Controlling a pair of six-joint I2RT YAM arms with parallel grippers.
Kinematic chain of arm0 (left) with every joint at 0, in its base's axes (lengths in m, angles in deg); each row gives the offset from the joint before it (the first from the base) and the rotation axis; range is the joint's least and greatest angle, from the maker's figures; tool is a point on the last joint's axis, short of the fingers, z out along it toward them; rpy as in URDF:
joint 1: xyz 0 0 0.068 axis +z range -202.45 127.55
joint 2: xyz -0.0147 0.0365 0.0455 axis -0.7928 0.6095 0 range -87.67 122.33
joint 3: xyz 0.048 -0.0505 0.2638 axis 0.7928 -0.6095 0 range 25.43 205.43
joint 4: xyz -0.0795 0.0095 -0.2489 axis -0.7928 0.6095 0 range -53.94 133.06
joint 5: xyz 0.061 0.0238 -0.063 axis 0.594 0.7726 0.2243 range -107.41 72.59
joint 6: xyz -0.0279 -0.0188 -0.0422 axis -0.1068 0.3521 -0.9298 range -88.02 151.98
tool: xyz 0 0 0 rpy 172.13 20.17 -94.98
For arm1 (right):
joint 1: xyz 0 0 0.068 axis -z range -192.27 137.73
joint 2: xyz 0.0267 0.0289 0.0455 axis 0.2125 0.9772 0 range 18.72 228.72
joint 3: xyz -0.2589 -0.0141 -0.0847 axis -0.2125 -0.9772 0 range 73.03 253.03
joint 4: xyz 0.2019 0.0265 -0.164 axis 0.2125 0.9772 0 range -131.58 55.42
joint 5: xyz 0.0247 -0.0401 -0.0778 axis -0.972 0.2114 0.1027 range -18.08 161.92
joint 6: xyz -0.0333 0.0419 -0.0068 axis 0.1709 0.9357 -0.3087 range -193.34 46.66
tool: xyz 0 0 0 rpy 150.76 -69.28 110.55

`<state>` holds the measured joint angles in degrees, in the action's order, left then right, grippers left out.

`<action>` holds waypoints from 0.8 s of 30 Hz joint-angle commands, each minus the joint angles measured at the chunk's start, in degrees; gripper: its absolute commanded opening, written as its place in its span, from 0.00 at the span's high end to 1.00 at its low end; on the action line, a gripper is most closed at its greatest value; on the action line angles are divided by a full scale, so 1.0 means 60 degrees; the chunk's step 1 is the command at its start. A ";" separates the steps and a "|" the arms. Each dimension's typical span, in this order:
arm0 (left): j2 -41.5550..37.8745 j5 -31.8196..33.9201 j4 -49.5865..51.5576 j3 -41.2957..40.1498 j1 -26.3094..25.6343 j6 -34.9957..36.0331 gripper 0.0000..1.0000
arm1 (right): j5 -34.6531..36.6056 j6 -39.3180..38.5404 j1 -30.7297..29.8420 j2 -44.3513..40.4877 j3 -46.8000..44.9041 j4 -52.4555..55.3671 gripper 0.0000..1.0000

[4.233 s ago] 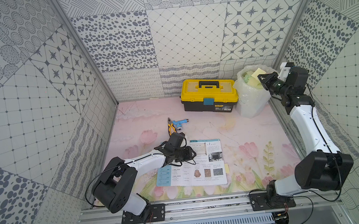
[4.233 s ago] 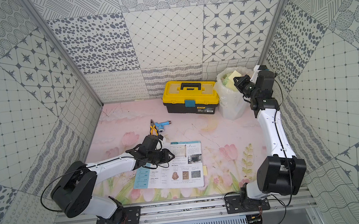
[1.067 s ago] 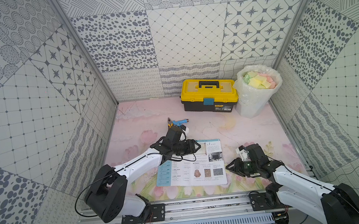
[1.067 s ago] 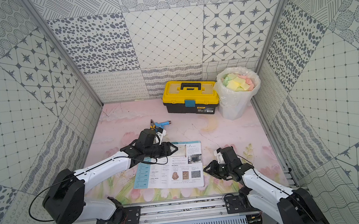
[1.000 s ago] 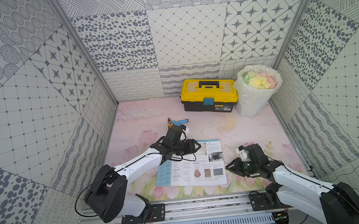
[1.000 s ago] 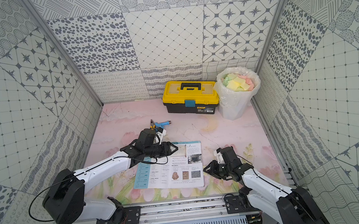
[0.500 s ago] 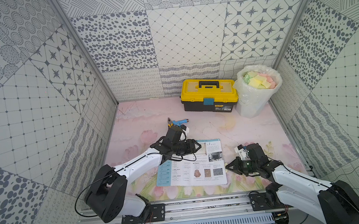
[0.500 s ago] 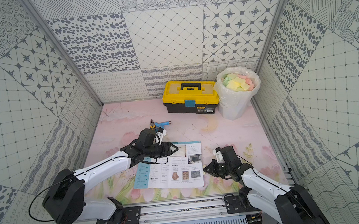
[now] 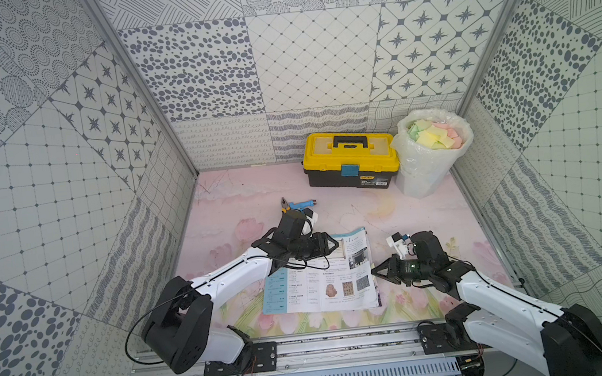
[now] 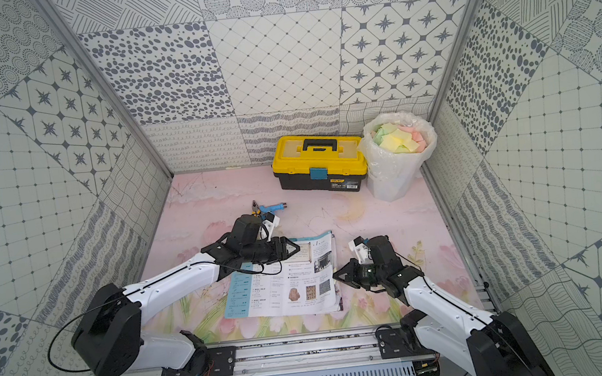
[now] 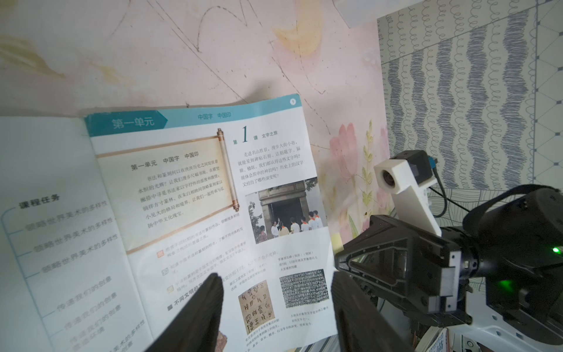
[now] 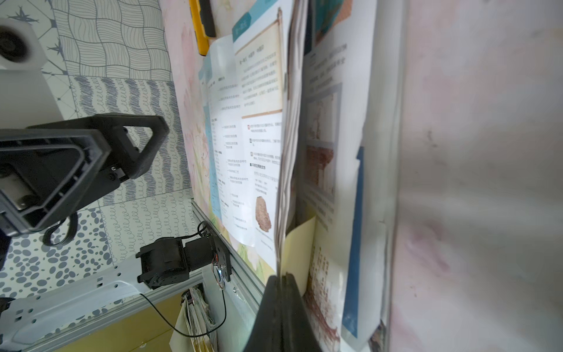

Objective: Peel off the used sticky note
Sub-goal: Turn the page of the book at the center of the board.

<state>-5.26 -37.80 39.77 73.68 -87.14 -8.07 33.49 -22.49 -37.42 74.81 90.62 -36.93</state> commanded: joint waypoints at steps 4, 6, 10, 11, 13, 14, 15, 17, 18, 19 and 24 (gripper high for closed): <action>0.0311 -0.0602 0.0064 0.0360 -0.0039 -0.0059 0.35 | 0.0146 -0.0008 -0.0806 0.0913 0.0933 -0.0686 1.00; 0.0422 -0.0592 0.0078 0.0479 -0.0117 -0.0077 0.33 | 0.0207 0.0019 -0.1083 0.1249 0.1137 -0.0818 1.00; 0.0823 -0.0403 0.0301 0.0821 -0.0358 -0.0059 0.30 | 0.0310 0.0054 -0.1470 0.1749 0.1468 -0.1084 1.00; 0.1018 -0.0332 0.0374 0.0930 -0.0446 -0.0059 0.29 | 0.0336 0.0049 -0.1579 0.1891 0.1585 -0.1107 1.00; 0.1308 -0.0232 0.0472 0.1128 -0.0586 -0.0070 0.28 | 0.0376 0.0053 -0.1716 0.2029 0.1710 -0.1165 1.00; 0.1473 -0.0199 0.0502 0.1213 -0.0653 -0.0062 0.28 | 0.0395 0.0054 -0.1777 0.2087 0.1757 -0.1180 1.00; 0.1637 -0.0142 0.0577 0.1355 -0.0727 -0.0057 0.28 | 0.0420 0.0047 -0.1827 0.2138 0.1806 -0.1202 1.00; 0.1957 0.0020 0.0738 0.1624 -0.0879 0.0002 0.28 | 0.0445 0.0065 -0.1912 0.2248 0.1877 -0.1252 1.00; 0.2102 0.0122 0.0852 0.1762 -0.0948 0.0009 0.28 | 0.0444 0.0076 -0.1937 0.2283 0.1898 -0.1268 1.00; 0.2254 0.0225 0.0929 0.1870 -0.1000 0.0010 0.28 | 0.0451 0.0087 -0.1975 0.2311 0.1917 -0.1292 1.00; 0.2819 0.0440 0.1069 0.2229 -0.1052 -0.0091 0.32 | 0.0472 0.0123 -0.2035 0.2362 0.1933 -0.1360 1.00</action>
<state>9.26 -37.16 43.16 84.96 -92.89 -8.53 35.52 -22.23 -49.22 88.58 100.69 -42.60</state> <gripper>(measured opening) 0.692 0.056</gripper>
